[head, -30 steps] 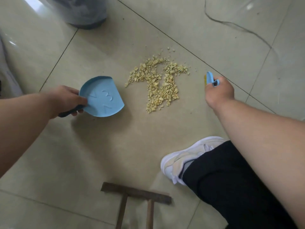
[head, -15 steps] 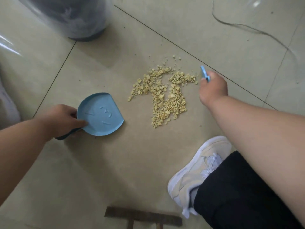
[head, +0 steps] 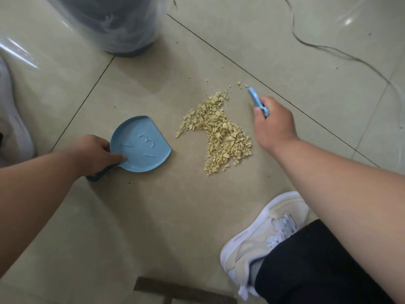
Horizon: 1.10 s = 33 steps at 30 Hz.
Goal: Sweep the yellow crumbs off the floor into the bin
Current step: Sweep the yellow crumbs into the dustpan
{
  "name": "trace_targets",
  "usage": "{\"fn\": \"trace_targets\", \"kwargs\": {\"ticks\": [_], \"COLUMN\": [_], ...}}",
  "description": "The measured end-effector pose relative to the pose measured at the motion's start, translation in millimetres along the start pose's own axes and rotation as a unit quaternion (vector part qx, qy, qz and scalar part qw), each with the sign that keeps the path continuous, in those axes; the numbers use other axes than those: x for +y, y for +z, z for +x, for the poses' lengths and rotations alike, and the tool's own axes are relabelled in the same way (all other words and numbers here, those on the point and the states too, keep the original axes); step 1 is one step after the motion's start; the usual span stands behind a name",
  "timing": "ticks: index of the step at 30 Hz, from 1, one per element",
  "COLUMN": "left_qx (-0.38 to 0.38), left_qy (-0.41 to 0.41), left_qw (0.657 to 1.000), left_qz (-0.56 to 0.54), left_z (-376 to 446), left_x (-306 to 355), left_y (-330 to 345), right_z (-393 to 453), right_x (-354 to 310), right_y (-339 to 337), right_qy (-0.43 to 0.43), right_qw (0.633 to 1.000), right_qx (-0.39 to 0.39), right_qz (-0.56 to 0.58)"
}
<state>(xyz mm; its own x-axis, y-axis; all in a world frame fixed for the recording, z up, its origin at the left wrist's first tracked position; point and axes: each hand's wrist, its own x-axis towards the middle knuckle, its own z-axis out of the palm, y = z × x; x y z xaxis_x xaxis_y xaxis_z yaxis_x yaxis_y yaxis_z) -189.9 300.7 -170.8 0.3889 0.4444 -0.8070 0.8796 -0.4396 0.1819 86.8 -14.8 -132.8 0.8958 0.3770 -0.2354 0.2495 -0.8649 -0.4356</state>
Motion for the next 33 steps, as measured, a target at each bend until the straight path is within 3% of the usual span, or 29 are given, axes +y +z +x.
{"fn": "trace_targets", "kwargs": {"ticks": [4,8,14,19,22,25,30,33], "left_qx": [-0.007,-0.014,-0.031,-0.032,-0.029,-0.03,-0.032,-0.033], "left_qy": [-0.008,-0.013,-0.017,-0.018,-0.016,-0.017,-0.025,-0.025], "left_qw": [1.0,1.0,0.999,0.999,0.999,0.999,0.999,0.999], "left_qz": [0.013,0.018,0.029,0.036,0.031,0.022,0.008,0.014], "left_z": [4.7,12.5,14.4,14.3,13.3,10.4,6.6,7.1], "left_x": [-0.5,-1.2,2.9,2.1,1.1,3.2,6.3,5.1], "left_y": [-0.7,-2.1,-7.2,-7.4,-6.5,-7.5,-9.3,-9.0], "right_z": [33.1,53.6,38.4,-8.1,-24.2,-15.4,43.0,73.9], "right_x": [27.1,24.7,-20.6,-32.9,-24.1,-22.2,-27.9,-39.7], "right_y": [-17.8,-12.2,20.2,35.9,32.9,22.6,14.7,21.1], "right_qy": [0.087,0.077,-0.075,-0.221,-0.266,-0.239,-0.11,-0.078], "right_qw": [0.996,0.995,0.993,0.953,0.935,0.951,0.991,0.992], "right_qx": [0.017,-0.016,-0.073,-0.184,-0.208,-0.173,-0.059,-0.05], "right_qz": [-0.032,-0.062,-0.057,-0.1,-0.113,-0.089,-0.055,-0.08]}}
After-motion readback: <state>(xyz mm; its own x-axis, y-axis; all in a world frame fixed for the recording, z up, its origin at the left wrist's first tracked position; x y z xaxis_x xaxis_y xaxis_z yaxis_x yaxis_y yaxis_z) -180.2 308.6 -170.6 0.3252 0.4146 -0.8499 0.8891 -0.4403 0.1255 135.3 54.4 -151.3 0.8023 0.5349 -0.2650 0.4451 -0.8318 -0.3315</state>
